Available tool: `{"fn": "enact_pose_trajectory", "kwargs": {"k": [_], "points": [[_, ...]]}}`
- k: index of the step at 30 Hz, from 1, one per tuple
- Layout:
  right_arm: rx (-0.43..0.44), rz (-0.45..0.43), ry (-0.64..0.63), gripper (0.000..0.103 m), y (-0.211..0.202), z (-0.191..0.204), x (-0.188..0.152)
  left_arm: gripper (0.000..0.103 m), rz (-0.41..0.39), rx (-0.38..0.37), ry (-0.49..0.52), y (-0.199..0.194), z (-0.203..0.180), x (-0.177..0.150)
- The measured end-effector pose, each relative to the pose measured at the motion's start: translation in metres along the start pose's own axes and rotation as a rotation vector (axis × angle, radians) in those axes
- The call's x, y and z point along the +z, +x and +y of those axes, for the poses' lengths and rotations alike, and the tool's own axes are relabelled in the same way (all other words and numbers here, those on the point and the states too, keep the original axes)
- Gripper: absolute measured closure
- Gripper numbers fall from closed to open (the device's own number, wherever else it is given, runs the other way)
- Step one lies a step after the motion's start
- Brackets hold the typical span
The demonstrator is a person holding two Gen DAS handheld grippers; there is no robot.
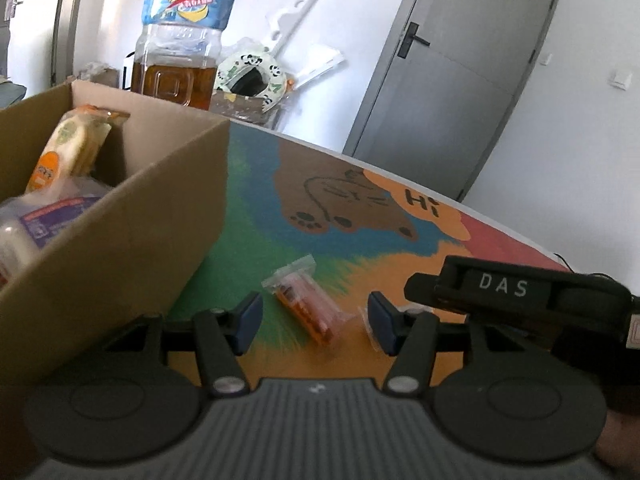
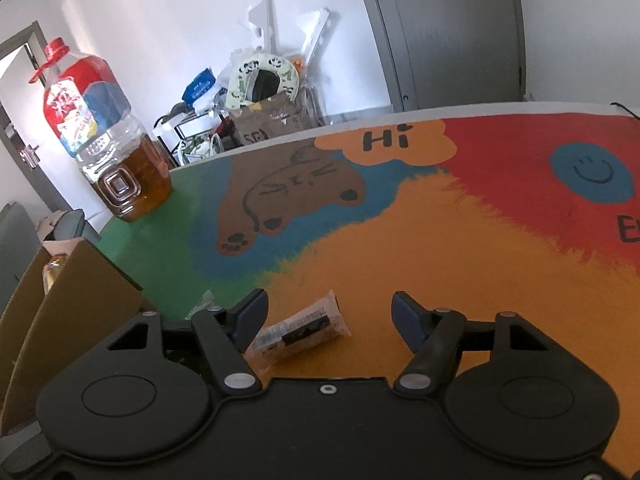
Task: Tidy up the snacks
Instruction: 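Lower the left tool onto the orange packet while the right tool lowers onto the clear packet, then close the left tool on the orange packet while the right tool grasps the clear packet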
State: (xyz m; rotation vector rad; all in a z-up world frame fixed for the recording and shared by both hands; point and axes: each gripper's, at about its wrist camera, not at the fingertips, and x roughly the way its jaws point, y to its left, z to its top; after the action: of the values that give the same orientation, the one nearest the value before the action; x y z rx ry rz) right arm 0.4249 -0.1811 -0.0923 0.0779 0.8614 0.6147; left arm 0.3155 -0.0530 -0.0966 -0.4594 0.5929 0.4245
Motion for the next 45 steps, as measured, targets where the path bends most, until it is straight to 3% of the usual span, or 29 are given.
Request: {"fn": "enact_pose_trajectory", "kwargs": {"k": [6,9,13,14,16,20,29,36,41,45], "points": [[-0.025,0.031,-0.016,0.046,0.013,0.001,0.003,0.045,0.018,0.024,-0.027,0.016,0.003,0.001],[-0.049,0.033,-0.031,0.057,0.012,0.001,0.003,0.045,0.006,0.032,0.015,0.018,-0.003,-0.002],[-0.038,0.026,-0.021,0.062,0.005,-0.006,-0.003,0.046,0.001,0.016,0.054,0.016,-0.008,-0.009],[-0.036,0.025,-0.018,0.062,0.004,-0.006,-0.003,0.049,-0.001,0.015,0.062,0.015,-0.009,-0.010],[-0.023,0.027,-0.018,0.062,0.002,-0.008,-0.005,0.065,-0.002,0.031,0.075,0.014,-0.009,-0.012],[-0.020,0.029,-0.013,0.065,-0.004,-0.009,-0.010,0.083,0.011,0.001,0.056,0.011,-0.001,-0.013],[-0.029,0.029,-0.022,0.072,-0.023,-0.001,-0.033,0.083,0.061,-0.124,0.063,-0.007,0.007,-0.024],[-0.054,0.020,0.013,0.083,-0.041,-0.008,-0.048,0.083,0.082,-0.169,0.083,-0.020,0.014,-0.031],[-0.017,-0.030,0.056,0.080,-0.051,-0.005,-0.047,0.084,0.094,-0.174,0.085,-0.027,0.019,-0.033],[0.002,-0.033,0.006,0.068,-0.051,0.010,-0.042,0.084,0.088,-0.164,0.070,-0.031,0.025,-0.033]]}}
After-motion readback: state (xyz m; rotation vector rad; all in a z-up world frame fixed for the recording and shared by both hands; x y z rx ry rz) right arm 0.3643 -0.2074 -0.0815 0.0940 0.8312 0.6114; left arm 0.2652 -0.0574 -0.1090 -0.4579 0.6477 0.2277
